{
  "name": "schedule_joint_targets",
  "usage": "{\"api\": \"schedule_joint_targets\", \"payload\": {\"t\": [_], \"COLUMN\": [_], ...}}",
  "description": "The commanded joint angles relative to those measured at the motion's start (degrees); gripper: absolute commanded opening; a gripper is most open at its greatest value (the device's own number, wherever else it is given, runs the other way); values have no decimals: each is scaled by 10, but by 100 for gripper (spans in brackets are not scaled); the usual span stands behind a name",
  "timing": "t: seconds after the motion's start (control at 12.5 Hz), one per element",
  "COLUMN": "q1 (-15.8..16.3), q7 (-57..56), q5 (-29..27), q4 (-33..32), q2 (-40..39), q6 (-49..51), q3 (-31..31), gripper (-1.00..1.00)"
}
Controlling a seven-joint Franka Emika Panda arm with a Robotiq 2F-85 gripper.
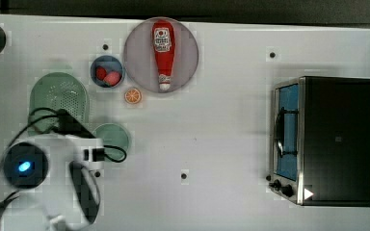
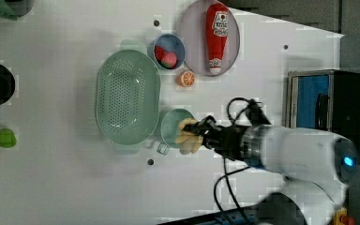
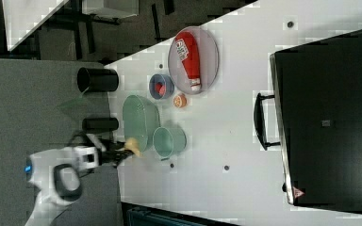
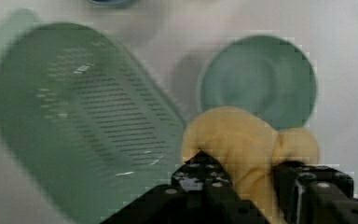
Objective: Pick Banana and place it in mug.
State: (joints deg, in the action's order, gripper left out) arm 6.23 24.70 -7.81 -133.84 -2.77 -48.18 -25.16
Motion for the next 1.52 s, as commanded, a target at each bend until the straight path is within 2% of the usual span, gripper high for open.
{"api": "schedule_joint_targets", "payload": {"t": [0.08, 0.16, 0.4, 0.48, 0.72, 0.88, 1.2, 1.36, 1.52], "q1": [-17, -17, -17, -17, -21, -29, -43, -49, -54], "q7": [38, 38, 39, 38, 38, 27, -31, -51, -121], "q5": [7, 7, 7, 7, 7, 7, 7, 9, 27], "q4": [-16, -15, -17, -14, -8, 4, 76, 143, 211], "q2": [-50, -69, -87, -84, -57, -6, 97, 119, 125], "q6": [-15, -56, -82, -81, -79, -52, 133, 237, 342], "q3": [17, 18, 22, 23, 30, 53, 132, 182, 231], "gripper": [-9, 23, 86, 99, 100, 100, 100, 100, 100]}}
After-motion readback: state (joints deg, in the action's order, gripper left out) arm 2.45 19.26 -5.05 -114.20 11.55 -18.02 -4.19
